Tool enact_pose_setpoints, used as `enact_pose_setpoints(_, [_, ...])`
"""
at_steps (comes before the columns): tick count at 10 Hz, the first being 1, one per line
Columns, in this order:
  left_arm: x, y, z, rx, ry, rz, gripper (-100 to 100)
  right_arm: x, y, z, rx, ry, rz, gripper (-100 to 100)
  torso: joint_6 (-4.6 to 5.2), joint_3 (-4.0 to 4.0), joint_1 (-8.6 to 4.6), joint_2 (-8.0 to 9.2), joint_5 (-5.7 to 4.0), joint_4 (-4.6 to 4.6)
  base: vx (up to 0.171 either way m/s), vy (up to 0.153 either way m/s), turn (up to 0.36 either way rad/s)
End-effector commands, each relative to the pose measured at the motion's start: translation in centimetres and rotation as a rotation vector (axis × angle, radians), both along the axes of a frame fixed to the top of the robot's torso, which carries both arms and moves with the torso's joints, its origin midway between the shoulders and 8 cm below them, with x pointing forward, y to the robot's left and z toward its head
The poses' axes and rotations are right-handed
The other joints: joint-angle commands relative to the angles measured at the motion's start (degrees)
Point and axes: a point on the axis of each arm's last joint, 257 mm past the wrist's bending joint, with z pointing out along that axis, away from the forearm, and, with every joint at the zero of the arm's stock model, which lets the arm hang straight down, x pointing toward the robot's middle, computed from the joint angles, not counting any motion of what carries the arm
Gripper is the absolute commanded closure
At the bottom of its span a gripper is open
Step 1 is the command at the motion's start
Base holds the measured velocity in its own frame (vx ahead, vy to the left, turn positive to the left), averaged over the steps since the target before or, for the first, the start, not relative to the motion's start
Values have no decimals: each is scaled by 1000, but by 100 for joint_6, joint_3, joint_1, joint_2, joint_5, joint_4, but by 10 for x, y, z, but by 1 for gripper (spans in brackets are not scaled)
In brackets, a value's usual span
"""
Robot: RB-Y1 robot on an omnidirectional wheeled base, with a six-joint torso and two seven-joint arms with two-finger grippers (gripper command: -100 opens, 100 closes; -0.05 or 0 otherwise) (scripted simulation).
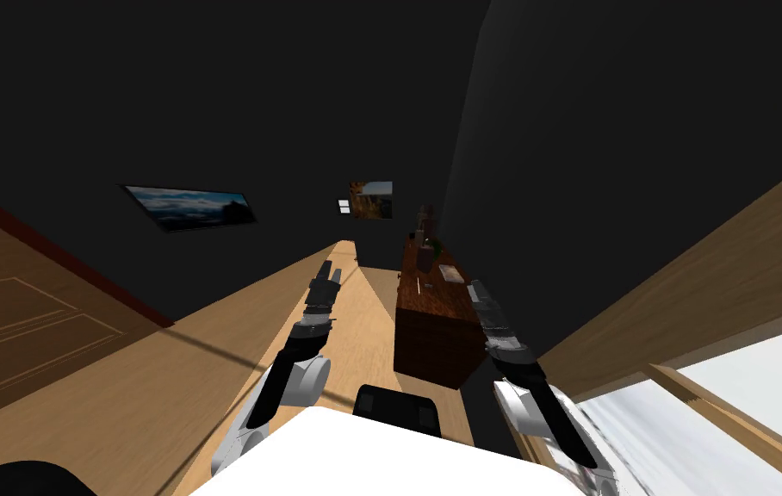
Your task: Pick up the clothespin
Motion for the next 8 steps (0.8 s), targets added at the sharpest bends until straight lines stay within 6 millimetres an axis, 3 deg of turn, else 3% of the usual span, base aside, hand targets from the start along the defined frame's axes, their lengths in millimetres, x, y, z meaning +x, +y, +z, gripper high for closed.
enact_pose_setpoints(1, [0,0,0,0,0,0,0,3,0,-5,-35,8,8,-100,0,0,0,0,0,0,-24,23,61])
enact_pose_setpoints(8, [0,0,0,0,0,0,0,28,-5,-48,-300,50,51,-100,4,-1,2,-2,1,0,-22,37,115])
